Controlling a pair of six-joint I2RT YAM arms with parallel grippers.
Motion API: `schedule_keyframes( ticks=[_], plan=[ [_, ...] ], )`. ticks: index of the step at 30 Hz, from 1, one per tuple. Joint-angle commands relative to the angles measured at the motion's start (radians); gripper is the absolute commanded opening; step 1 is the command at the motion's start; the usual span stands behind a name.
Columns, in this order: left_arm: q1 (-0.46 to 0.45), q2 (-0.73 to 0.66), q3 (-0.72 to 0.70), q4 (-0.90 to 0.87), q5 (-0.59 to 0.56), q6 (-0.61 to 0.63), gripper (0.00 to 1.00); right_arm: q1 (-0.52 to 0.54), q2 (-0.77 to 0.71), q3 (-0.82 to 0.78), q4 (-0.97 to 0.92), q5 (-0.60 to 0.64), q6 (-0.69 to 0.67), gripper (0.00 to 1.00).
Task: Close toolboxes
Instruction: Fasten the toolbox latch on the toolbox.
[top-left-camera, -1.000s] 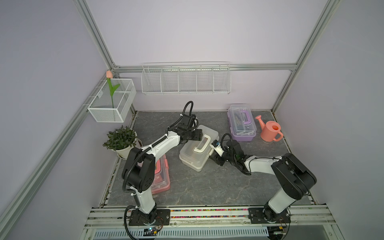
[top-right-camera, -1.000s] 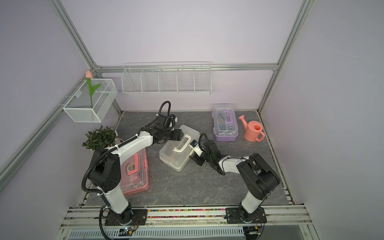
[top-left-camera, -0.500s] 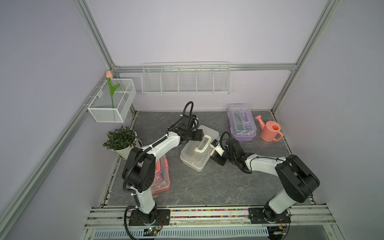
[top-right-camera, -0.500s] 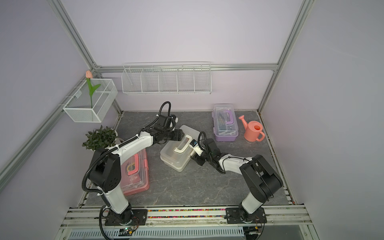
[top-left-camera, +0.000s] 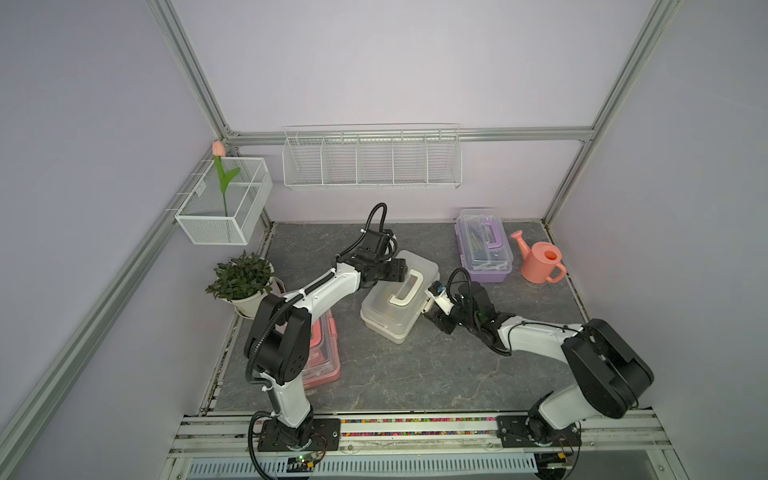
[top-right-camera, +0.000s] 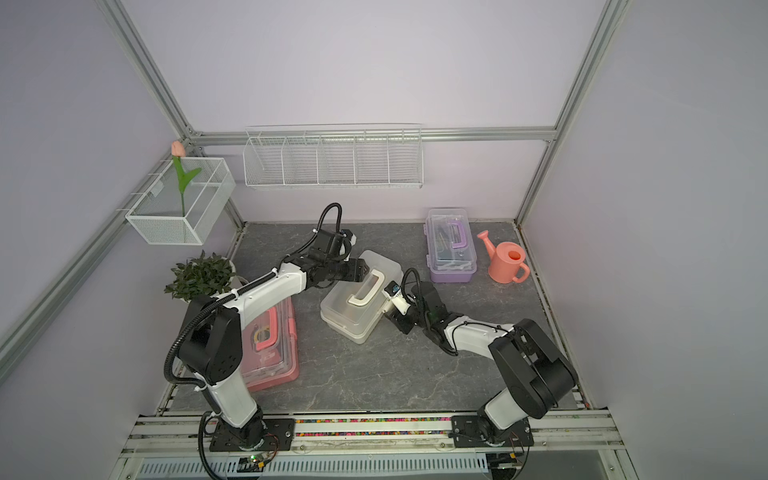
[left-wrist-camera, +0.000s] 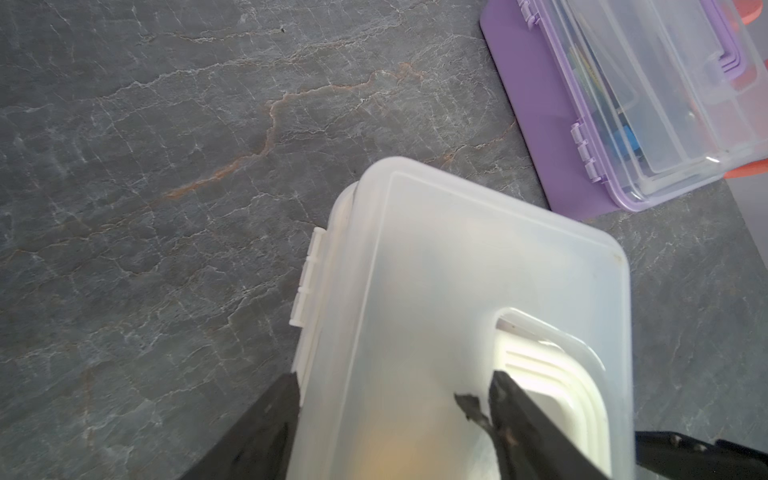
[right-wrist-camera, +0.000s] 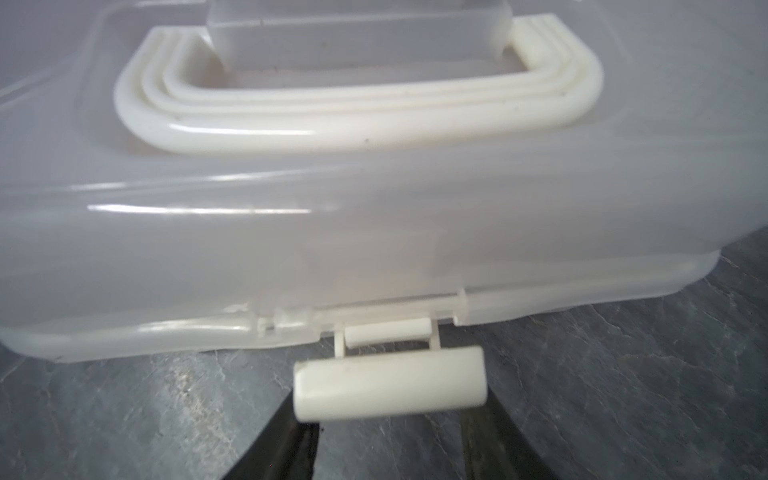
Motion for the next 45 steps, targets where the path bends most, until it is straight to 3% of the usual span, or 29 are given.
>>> schedule_keyframes(
  ticks=[1, 19, 40, 43, 45],
  plan=[
    [-0.016, 0.065, -0.039, -0.135, 0.019, 0.010, 0.73, -0.004, -0.040, 0.007, 0.032, 0.015, -0.001, 0.40],
    [-0.016, 0.073, -0.052, -0.128, 0.032, 0.005, 0.73, 0.000, 0.053, 0.137, -0.021, -0.054, -0.018, 0.39],
    [-0.016, 0.068, -0.058, -0.115, 0.053, -0.005, 0.72, 0.026, 0.197, 0.223, -0.086, -0.017, -0.038, 0.38],
    [-0.016, 0.065, -0.057, -0.117, 0.048, -0.003, 0.72, 0.025, 0.181, 0.217, -0.084, -0.007, -0.038, 0.41],
    [-0.016, 0.065, -0.056, -0.116, 0.048, -0.005, 0.72, 0.026, 0.161, 0.210, -0.086, 0.001, -0.039, 0.47]
  ],
)
